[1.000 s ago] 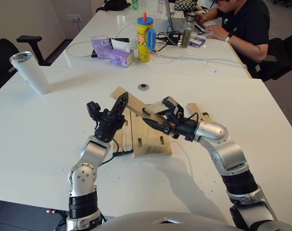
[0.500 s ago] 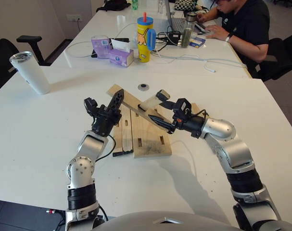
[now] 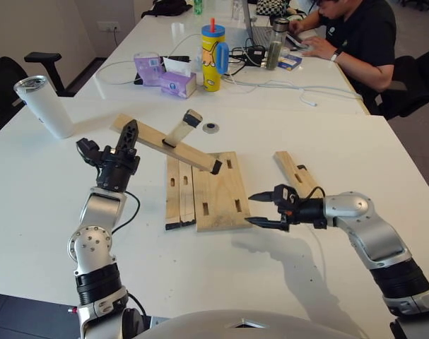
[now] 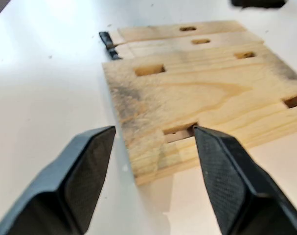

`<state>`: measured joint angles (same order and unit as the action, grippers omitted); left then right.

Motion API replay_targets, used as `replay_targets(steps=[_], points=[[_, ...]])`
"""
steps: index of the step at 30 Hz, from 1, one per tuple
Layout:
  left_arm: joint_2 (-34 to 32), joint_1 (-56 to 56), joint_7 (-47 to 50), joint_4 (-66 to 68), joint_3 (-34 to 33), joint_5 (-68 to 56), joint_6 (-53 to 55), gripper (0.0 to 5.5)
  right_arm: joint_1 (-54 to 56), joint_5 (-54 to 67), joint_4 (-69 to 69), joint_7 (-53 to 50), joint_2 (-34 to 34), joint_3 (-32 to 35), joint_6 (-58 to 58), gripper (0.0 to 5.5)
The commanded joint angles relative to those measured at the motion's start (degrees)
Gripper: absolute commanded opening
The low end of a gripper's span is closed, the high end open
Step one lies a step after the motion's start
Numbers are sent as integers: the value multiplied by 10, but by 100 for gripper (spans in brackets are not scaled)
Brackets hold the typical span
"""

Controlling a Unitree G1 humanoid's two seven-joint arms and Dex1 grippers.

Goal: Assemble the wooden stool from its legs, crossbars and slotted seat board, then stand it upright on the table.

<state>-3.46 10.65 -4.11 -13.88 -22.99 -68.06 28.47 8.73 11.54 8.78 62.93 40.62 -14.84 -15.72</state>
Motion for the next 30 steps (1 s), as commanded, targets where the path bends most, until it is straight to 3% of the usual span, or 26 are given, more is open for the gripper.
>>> replay_targets(steps=[1,5,8,16,30], points=[[-6,14,6,5,1,-6,3,103,20,-14,-30,25,-11,-27,35,297],[-6,19,10,11,0,-3,2,103,18,-27,-21,34,2,-27,44,297],[-9,16,11,11,-3,-3,2,103,42,-130,-121,-66,-75,-88,77,297],[-15,10,7,17,9,21,4,103,60,-142,-214,-178,-160,-80,-11,297],[-24,19,-19,68,37,144,-38,103,69,-138,-216,-191,-170,-76,-23,297]])
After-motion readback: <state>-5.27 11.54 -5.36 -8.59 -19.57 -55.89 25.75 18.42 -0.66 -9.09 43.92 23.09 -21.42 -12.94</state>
